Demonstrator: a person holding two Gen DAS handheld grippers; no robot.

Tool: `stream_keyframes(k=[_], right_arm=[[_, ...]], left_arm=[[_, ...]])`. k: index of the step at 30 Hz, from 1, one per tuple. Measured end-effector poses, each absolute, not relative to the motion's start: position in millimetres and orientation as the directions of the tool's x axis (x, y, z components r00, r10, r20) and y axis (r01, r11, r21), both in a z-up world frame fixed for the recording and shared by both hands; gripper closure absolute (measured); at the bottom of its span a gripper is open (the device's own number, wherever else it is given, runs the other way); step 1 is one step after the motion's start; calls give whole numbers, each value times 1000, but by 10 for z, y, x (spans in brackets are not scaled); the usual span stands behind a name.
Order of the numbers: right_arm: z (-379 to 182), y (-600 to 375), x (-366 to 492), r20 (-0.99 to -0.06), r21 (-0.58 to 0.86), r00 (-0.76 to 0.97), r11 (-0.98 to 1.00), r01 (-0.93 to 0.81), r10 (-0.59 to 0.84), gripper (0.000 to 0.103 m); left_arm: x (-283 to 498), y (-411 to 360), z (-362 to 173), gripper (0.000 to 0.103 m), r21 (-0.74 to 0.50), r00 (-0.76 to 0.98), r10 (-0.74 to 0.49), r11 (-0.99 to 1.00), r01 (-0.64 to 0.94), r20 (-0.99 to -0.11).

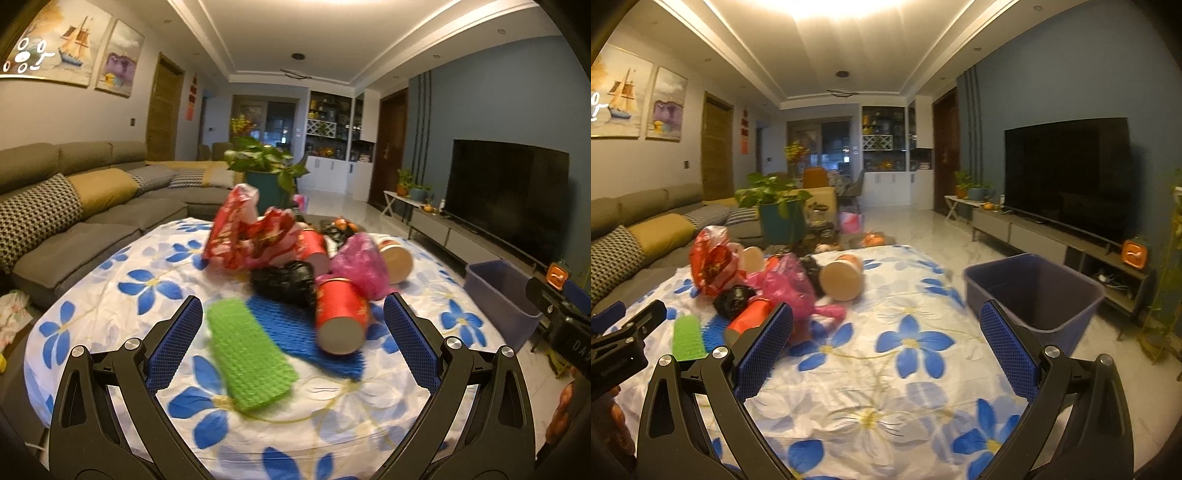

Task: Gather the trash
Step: 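Grasp the green foam net with the left tool while the right tool grasps the red paper cup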

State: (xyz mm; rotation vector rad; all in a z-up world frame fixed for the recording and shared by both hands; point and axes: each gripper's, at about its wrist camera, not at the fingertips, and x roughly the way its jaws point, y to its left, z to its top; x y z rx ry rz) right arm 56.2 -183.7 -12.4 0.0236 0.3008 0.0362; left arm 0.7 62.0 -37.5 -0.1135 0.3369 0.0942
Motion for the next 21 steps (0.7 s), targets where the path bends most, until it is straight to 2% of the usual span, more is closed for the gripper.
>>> stream_keyframes(k=[7,9,17,21], right_arm=[[-279,-1470,755,-315,35,939,991,-131,136,13],[-338,-1363,819,-329,44,929,985,-165,170,21],[-597,-967,982,-390,42,885,964,-261,256,24],[-681,-917,1044,-400,51,877,962,-268,266,24]], left_arm=[[36,914,-572,11,-98,926,129,980,-174,-356],[48,985,-614,12,-94,922,146,977,-191,-358],[217,1184,-854,15,-114,904,140,973,-202,-404],[434,1243,-1042,25,-140,879,112,970,-197,-463]])
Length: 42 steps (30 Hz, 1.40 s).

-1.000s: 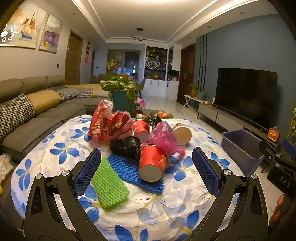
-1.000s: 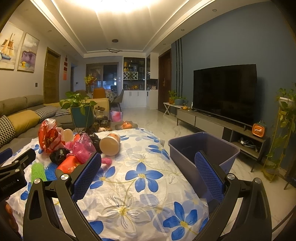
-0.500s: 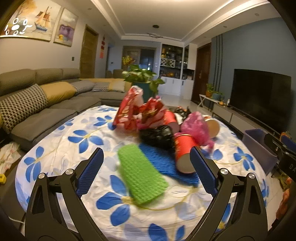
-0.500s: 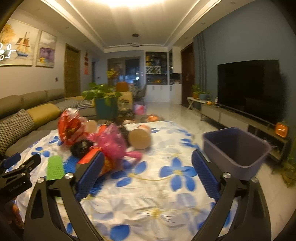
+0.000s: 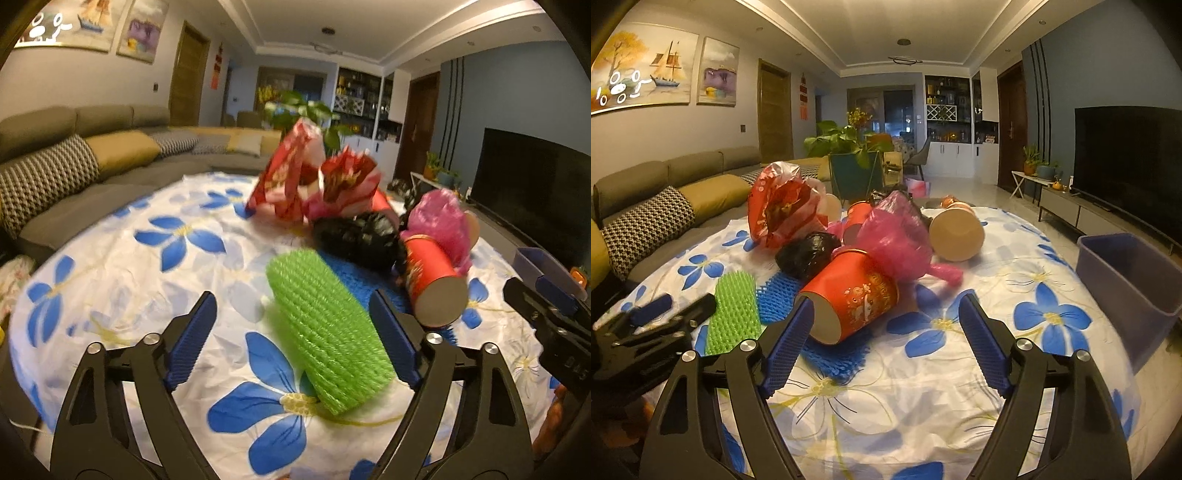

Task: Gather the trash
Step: 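Grasp the green foam net with the left tool while the right tool grasps the red paper cup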

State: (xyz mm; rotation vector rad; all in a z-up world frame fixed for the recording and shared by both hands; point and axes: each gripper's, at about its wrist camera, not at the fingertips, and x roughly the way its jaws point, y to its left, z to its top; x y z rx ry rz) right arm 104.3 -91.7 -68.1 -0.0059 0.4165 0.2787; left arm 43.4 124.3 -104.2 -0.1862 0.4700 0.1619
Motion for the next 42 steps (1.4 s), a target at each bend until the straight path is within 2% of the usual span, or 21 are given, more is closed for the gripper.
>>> stream_keyframes(k=[4,9,13,22,29,31,34,38,42], right_arm=[[-756,-846,1116,-409,59,867,957,-285,283,24],[-800,-734,1192,-402,65,864,951,-303,303,24],[-853,-624,1289,-408,52,865,954,-296,291,20],[-913,-379,1415,-403,15,877,960,-281,263,17],[-1016,-232,1557,-440,-52,881,975,-218,173,17],[-1019,-228,1573,-445,-56,880,975,-213,167,21],[-1034,-219,1617,-463,-57,871,976,-212,162,37],[-1027,-289,1610,-463,-51,871,976,-210,163,42],[-959,-427,1495,-430,-63,887,974,-218,170,42]], left_arm=[[612,1271,-1184,39,-170,857,61,970,-171,-511],[704,1313,-1297,75,-220,841,-1,965,-140,-541],[674,1369,-1298,88,-250,850,-17,959,-136,-526],[463,1594,-1052,89,-261,892,68,944,-203,-447],[494,1631,-1045,89,-255,892,76,944,-208,-445],[499,1627,-1050,89,-256,893,72,945,-203,-445],[504,1617,-1052,89,-260,893,62,945,-196,-446],[482,1594,-1031,89,-258,895,55,948,-186,-443],[438,1547,-990,89,-248,900,54,953,-176,-433]])
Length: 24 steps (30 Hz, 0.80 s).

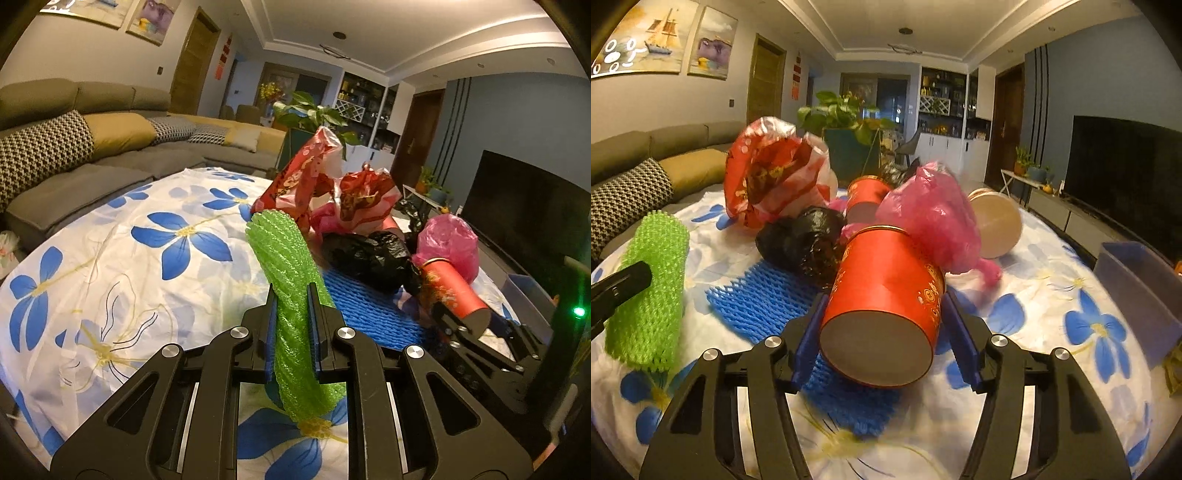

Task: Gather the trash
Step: 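Grasp the green foam net with the left tool while the right tool grasps the red paper cup, then carry the green net and red cup in both tools over the grey bin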

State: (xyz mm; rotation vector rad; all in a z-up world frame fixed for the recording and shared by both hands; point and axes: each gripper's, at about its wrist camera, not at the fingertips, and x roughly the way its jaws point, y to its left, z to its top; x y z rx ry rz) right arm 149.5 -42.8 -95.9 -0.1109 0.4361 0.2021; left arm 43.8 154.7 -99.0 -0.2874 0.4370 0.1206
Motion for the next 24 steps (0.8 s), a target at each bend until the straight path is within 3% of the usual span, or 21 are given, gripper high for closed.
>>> stream_keyframes(k=[15,24], right_arm=[[-685,-1158,1007,-435,87,833,937,-338,341,43],[-354,-1353,923,-360,75,866,936,-345,348,43]], left_arm=[[370,1135,-790,89,-235,919,-3,967,-97,-394],[369,941,-726,89,-219,922,-29,974,-61,-387]])
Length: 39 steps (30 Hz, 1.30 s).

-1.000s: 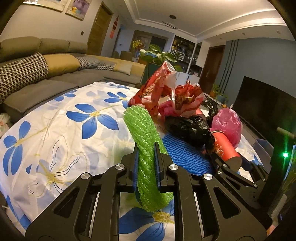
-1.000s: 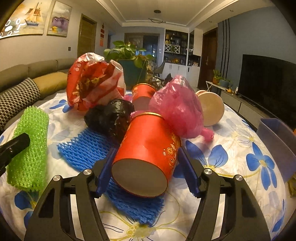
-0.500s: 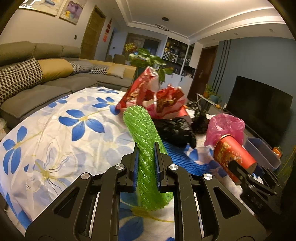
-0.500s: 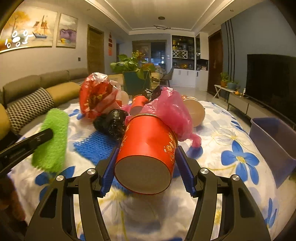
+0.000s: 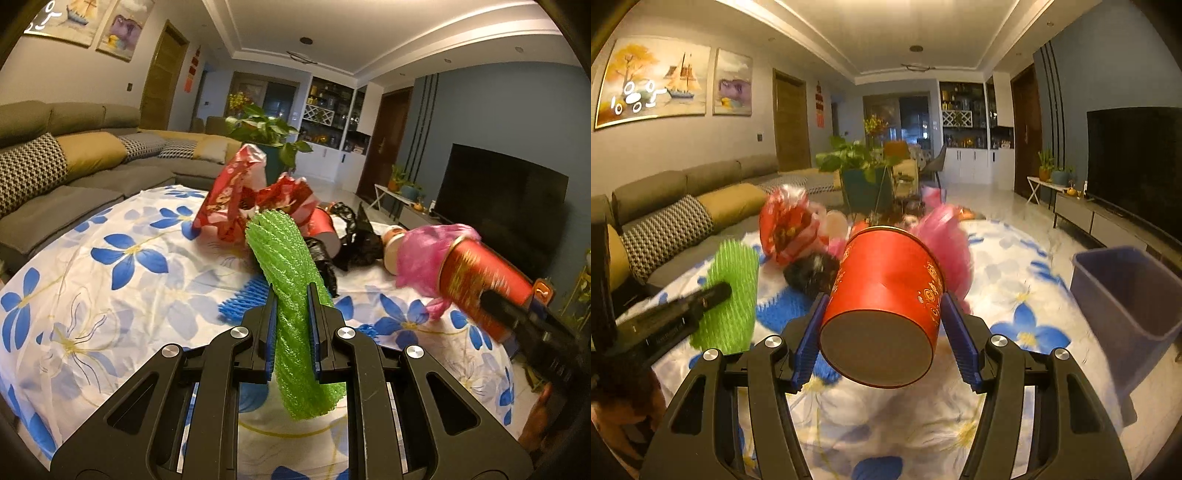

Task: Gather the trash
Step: 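Carry the green net and red cup in both tools over the grey bin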

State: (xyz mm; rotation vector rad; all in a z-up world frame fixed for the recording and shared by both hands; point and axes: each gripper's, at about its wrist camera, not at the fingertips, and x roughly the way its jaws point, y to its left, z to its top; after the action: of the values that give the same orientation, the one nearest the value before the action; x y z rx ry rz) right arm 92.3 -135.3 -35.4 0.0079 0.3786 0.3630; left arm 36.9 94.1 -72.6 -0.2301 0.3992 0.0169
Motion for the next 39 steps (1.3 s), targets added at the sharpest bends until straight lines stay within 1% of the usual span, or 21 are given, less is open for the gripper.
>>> stream_keyframes(k=[7,23,29,39], right_arm=[[-134,-1539,1006,-311,156,867,921,-357,389,43],[-179,-2106,947,-289,182,921,960,-215,261,43],[-204,-2220,924,-287,189,927,963,-193,242,42],[-265,-2243,902,-296,193,925,963,-188,240,42]], left_arm=[[395,810,-681,89,-201,924,-46,979,-34,-381],[599,383,-605,89,-172,922,-128,983,69,-365],[618,282,-580,89,-156,927,-113,986,61,-357],[576,403,-423,89,-161,944,-60,987,8,-323]])
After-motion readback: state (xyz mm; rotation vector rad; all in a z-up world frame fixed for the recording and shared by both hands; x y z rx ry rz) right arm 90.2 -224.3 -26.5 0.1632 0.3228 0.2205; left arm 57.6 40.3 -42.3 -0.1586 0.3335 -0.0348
